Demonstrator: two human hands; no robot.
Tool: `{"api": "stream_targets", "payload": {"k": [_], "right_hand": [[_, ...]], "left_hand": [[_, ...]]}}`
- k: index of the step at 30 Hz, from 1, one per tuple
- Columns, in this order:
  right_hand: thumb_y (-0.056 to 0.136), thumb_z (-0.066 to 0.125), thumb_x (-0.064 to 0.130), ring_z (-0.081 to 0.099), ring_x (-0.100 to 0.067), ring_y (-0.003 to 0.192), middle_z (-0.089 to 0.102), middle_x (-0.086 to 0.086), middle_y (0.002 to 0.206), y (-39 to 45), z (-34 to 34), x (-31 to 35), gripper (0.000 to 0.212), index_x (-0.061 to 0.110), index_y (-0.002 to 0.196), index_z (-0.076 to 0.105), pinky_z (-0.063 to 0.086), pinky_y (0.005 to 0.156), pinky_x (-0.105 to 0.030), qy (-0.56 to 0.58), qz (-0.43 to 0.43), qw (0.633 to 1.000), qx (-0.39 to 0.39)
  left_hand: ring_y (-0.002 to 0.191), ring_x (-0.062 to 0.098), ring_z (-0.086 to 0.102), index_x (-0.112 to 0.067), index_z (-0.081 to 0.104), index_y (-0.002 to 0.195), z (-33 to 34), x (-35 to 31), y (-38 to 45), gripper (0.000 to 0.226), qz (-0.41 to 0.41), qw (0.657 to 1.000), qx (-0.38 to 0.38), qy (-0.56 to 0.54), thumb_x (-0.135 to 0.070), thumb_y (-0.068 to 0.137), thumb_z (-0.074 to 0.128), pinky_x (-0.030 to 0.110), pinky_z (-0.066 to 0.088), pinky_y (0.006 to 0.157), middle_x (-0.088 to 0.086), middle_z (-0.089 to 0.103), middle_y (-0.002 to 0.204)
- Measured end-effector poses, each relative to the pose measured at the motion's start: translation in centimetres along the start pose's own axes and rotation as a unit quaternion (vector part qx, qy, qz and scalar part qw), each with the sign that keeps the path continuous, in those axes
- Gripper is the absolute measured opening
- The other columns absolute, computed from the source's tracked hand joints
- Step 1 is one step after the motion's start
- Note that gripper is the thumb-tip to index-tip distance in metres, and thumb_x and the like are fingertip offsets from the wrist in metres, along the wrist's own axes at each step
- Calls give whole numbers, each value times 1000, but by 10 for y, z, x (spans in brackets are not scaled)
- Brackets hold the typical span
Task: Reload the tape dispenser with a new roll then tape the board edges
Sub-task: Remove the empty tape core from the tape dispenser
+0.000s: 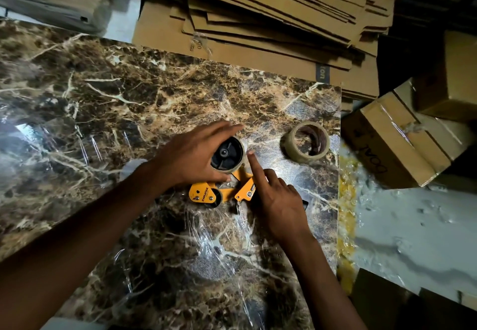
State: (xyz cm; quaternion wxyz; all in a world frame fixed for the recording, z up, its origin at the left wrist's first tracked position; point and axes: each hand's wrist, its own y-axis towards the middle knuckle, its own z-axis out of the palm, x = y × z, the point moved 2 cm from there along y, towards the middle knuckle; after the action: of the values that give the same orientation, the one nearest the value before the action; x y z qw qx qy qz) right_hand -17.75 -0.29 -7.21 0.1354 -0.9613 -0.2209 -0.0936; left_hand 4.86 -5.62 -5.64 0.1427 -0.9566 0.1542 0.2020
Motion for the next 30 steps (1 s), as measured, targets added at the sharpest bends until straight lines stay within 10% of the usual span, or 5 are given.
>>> {"api": "stream_targets", "payload": {"k": [6,12,30], "right_hand": [[83,55,37,43,-19,138,30,6,160,12,-29,9,76,36,154,29,47,107,-43,326,20,945,2],[95,61,28,63,-34,110,68,-15,121,72,-26,34,38,14,129,59,51,87,-36,247,154,957,-3],[77,74,8,69,-43,93,68,-25,105,113,-43,42,27,4,99,59,60,79,-52,279,290,913,59]], "left_hand": [[126,23,62,-30,44,157,1,3,-5,98,-17,996,-16,-85,-50,73,91,44,56,104,1,58,151],[91,13,68,-17,66,137,-3,26,-1,40,-190,944,-7,-268,-21,97,72,23,55,66,12,70,131],[102,24,71,-25,67,117,-7,17,24,42,-243,926,92,-275,-4,85,83,47,62,90,3,73,114]]}}
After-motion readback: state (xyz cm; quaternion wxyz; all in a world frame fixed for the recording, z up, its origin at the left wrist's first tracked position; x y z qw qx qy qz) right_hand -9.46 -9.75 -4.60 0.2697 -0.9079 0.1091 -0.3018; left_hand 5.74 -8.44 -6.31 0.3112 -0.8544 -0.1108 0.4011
